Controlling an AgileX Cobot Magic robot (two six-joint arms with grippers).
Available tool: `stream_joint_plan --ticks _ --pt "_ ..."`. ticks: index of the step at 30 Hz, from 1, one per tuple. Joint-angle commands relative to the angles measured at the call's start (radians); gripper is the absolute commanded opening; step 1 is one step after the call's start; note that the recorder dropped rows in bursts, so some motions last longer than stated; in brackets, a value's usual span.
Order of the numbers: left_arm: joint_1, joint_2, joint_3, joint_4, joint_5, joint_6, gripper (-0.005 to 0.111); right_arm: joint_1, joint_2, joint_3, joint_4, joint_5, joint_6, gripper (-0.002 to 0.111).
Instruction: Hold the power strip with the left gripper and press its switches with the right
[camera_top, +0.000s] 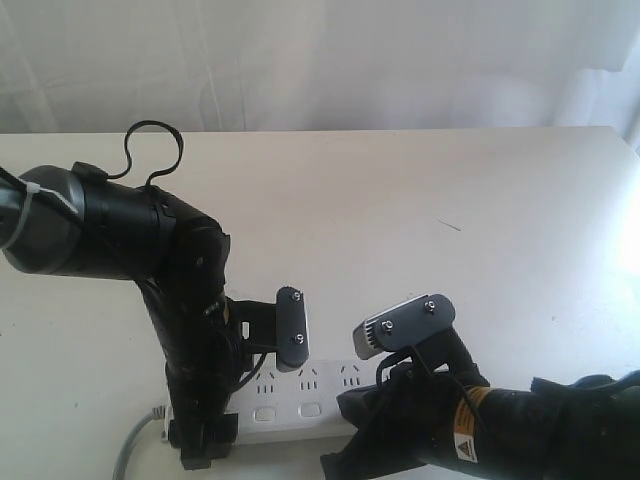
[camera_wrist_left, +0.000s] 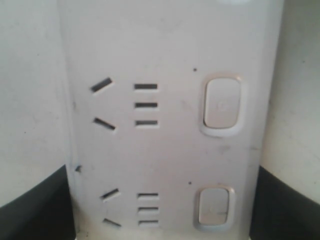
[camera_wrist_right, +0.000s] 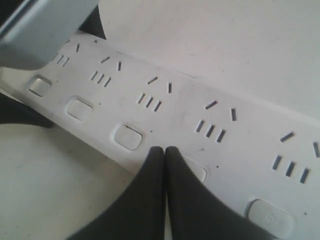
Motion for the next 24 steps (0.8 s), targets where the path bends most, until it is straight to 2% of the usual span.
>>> stream_joint_plan --ticks 1,24 --pt "0.002 0.049 0.033 -0.018 0.038 -0.023 0.000 0.000 0.007 0.006 0.074 0.029 -0.061 0.000" --pt "0.002 0.049 0.033 -0.018 0.038 -0.023 0.000 0.000 0.007 0.006 0.074 0.080 -0.062 0.000"
